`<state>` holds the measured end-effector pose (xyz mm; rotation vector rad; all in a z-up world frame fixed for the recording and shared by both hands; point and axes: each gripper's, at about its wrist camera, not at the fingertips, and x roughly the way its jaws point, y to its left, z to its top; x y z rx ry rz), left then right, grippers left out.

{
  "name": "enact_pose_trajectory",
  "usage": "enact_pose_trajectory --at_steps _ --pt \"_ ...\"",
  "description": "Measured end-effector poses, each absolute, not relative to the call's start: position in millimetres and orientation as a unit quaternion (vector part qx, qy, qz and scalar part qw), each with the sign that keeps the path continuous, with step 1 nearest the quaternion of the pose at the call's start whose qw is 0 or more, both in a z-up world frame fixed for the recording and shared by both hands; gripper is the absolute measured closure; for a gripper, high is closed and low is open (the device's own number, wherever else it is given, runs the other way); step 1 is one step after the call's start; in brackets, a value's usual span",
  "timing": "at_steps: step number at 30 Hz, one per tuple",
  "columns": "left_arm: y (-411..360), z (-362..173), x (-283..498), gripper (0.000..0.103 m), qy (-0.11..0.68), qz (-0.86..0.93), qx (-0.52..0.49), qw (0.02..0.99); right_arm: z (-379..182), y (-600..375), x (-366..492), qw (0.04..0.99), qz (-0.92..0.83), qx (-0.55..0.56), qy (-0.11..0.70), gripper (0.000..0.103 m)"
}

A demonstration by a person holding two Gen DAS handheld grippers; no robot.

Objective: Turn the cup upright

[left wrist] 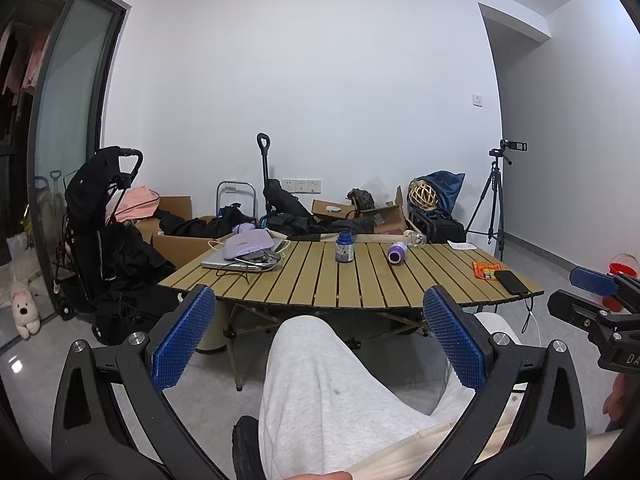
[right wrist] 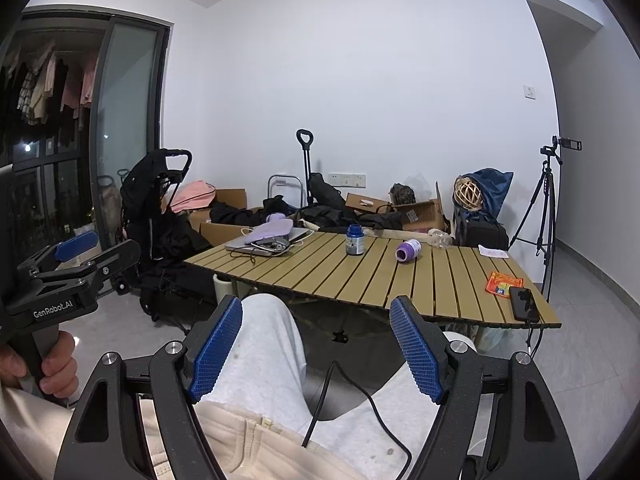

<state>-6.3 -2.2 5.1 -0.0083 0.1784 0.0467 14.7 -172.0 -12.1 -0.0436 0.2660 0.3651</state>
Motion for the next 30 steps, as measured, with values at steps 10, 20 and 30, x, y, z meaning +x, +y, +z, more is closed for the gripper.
enact_pose_trajectory --at_steps 10,20,30 --pt "-3.7 5.1 -6.1 0.0 0.092 0.022 -0.005 0.995 -12.3 -171.3 14.1 0.974 0.182 -0.022 0.132 0.022" --pt "-4.4 6.5 -6.3 0.0 0.093 0.02 -0.006 0.995 -12.7 -171.3 14.0 0.974 0.181 -0.023 0.132 0.022" --pt "-5.4 5.8 -4.6 0.0 0.092 0.017 -0.005 0.996 -12.4 -170.6 14.0 0.974 0.181 -0.023 0.134 0.022"
